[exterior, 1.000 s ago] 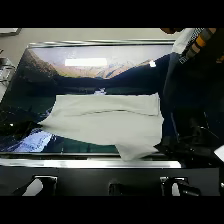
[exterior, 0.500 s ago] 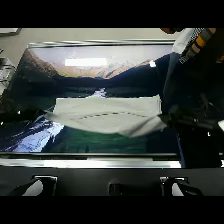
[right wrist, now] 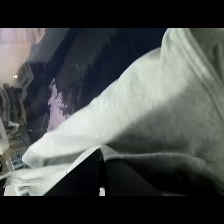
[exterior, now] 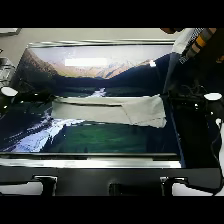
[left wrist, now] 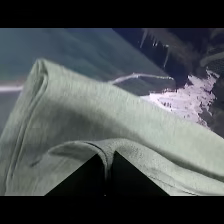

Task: Fold the clothes and pants, and hang the long-sleeved shirts on hangers.

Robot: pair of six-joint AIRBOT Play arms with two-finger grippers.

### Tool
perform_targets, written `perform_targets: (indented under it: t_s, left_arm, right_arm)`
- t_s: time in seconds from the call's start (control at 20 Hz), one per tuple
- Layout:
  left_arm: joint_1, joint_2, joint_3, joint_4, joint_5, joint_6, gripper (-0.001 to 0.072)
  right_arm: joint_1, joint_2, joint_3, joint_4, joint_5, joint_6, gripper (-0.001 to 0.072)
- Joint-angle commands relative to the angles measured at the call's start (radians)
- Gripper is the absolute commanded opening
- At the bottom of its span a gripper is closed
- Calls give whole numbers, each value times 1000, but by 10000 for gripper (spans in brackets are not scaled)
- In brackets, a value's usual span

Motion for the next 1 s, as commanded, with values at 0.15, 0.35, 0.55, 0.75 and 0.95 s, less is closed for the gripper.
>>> perform_targets:
  t_s: [0.15,0.35,0.55,0.75,0.95]
  left_arm:
    - [-47,-183,145,1,18,0,15]
    - [-42,-190,146,1,14,-1,403]
    - [-24,-150,169,5,-46,0,472]
    - [-22,-83,172,63,-76,1,472]
    - [-22,-71,172,62,-122,0,471]
  right_arm:
    - [97,-130,64,-50,-135,-31,33]
    - [69,-134,72,-215,-122,69,213]
    - [-55,-122,203,-338,99,95,552]
    - [-103,-140,265,-418,216,50,675]
    - [-103,-220,265,-369,310,-81,685]
